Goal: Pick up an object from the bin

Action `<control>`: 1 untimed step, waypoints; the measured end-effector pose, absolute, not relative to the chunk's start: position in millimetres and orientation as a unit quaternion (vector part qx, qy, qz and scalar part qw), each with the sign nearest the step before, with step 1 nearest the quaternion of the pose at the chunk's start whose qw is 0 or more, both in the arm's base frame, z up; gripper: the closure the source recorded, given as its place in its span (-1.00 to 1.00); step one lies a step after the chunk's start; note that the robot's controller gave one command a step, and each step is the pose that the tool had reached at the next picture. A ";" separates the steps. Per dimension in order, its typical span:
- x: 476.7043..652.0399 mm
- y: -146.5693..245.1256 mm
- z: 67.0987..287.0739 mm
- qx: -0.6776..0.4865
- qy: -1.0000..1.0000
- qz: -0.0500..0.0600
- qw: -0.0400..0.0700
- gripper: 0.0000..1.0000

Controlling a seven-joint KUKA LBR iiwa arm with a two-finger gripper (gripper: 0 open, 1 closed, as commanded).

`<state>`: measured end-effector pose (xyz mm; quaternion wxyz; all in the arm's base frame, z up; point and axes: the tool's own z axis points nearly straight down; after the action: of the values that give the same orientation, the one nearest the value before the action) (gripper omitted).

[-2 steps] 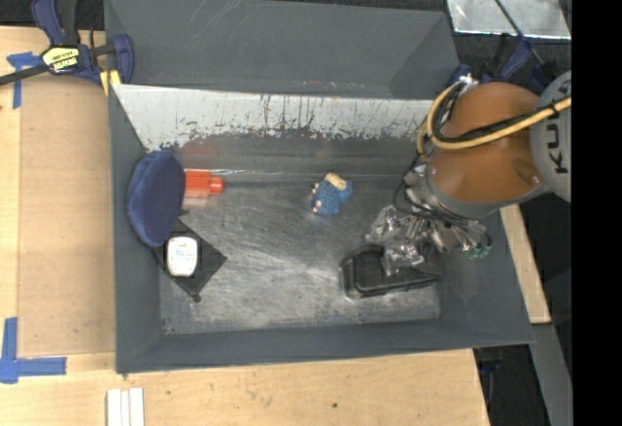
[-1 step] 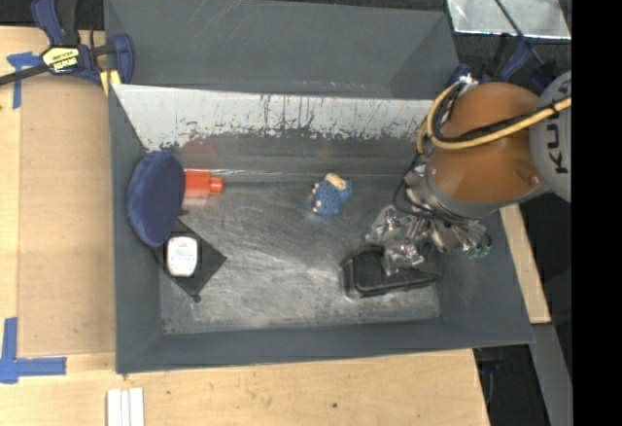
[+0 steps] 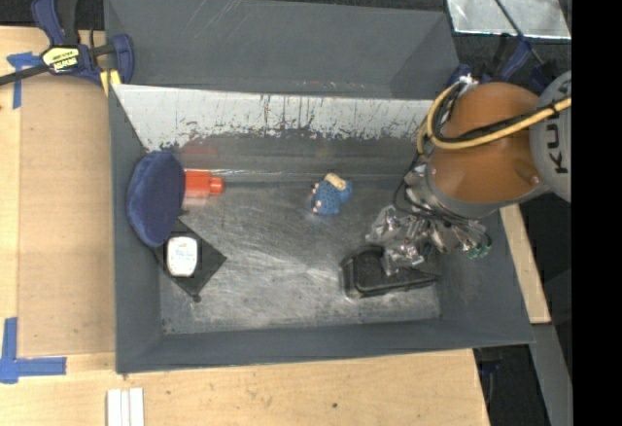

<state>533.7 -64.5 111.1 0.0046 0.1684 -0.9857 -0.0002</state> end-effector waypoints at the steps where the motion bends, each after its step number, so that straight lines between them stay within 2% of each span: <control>1: 506.6 -50.9 119.3 0.188 -0.982 0.000 0.002 1.00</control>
Offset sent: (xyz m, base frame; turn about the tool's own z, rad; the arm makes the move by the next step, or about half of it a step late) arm -0.0259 0.0144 0.0085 -0.0420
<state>506.6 -50.9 119.3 0.0018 0.1878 -0.9822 0.0000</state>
